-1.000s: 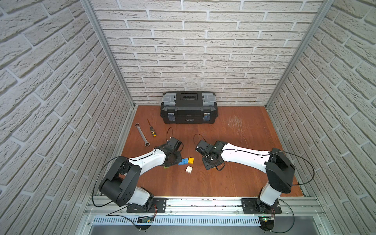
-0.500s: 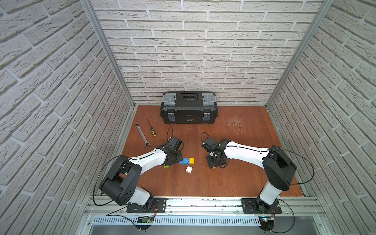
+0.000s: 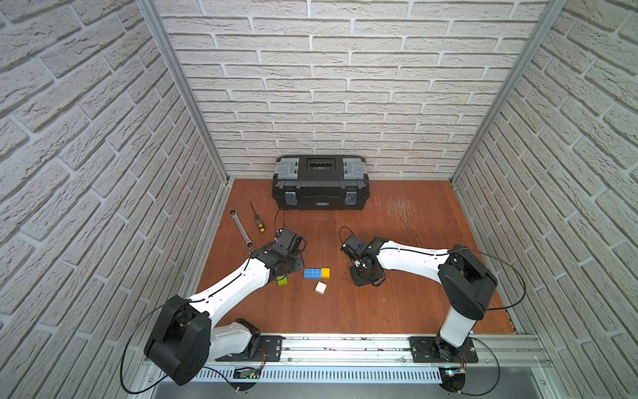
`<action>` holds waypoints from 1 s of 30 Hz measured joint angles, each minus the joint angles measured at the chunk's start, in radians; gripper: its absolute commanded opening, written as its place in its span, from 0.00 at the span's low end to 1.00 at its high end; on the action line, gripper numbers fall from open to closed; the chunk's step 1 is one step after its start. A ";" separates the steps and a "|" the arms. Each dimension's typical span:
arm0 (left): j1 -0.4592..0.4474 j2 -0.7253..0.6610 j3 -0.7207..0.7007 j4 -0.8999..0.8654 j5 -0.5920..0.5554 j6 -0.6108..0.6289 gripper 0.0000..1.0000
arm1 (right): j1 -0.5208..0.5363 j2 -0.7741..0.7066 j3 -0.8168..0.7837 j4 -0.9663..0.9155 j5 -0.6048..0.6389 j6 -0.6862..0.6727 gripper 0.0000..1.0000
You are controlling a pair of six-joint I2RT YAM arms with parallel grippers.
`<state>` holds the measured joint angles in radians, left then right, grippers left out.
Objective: Assemble the number 4 with lego
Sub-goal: Pick up the lego brick from the center of the board, then adjust the lego brick at the center of the board.
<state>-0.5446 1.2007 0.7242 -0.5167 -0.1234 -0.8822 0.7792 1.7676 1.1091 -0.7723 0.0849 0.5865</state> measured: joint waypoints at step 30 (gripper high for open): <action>-0.024 -0.033 0.027 -0.057 -0.010 -0.001 0.23 | -0.203 0.011 0.061 -0.085 0.132 -0.094 0.02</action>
<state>-0.5682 1.1679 0.7513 -0.5739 -0.1337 -0.8833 0.5762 1.7786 1.1706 -0.8570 0.2169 0.4923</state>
